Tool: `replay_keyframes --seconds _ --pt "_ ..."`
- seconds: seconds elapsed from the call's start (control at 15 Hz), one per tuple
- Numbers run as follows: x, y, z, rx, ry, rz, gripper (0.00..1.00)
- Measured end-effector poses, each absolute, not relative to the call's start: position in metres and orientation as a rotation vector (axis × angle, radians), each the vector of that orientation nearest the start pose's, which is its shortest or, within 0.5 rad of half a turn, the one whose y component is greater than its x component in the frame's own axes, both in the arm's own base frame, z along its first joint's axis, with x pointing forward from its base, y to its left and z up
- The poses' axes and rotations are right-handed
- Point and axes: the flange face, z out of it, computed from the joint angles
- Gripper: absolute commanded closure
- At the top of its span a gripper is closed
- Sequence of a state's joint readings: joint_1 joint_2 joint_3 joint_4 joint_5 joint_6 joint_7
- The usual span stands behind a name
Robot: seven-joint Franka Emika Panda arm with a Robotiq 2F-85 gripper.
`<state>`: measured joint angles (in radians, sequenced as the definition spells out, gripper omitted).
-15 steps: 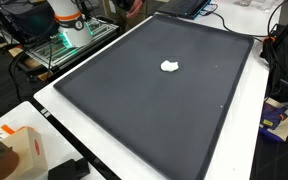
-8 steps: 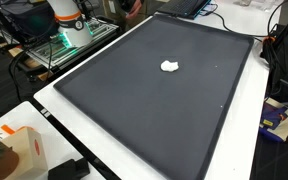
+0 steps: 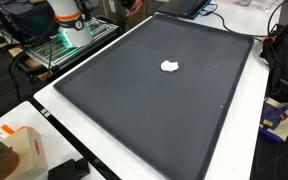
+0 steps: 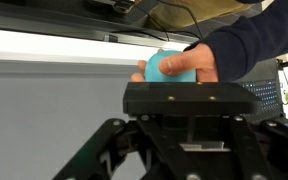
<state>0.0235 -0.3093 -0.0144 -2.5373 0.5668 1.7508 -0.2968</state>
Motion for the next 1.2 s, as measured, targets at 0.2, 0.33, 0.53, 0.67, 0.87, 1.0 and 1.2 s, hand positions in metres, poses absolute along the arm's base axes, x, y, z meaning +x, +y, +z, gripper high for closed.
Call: replay_keyframes --seconds 0.2,0.33,0.53,0.67,0.87,1.0,1.2 --pt "0.374 0.052 0.365 -2.507 -0.082 0.504 0.78" --pt "0.373 0.052 0.365 -2.506 -0.085 0.505 0.53" --pt "0.373 0.052 0.365 -2.506 -0.085 0.505 0.53" --pt "0.373 0.052 0.365 -2.506 -0.085 0.505 0.53" --pt "0.373 0.052 0.365 -2.506 -0.085 0.505 0.78" --pt "0.374 0.052 0.365 -2.508 -0.099 0.492 0.78" --pt "0.391 0.052 0.379 -2.599 -0.206 0.353 0.78"
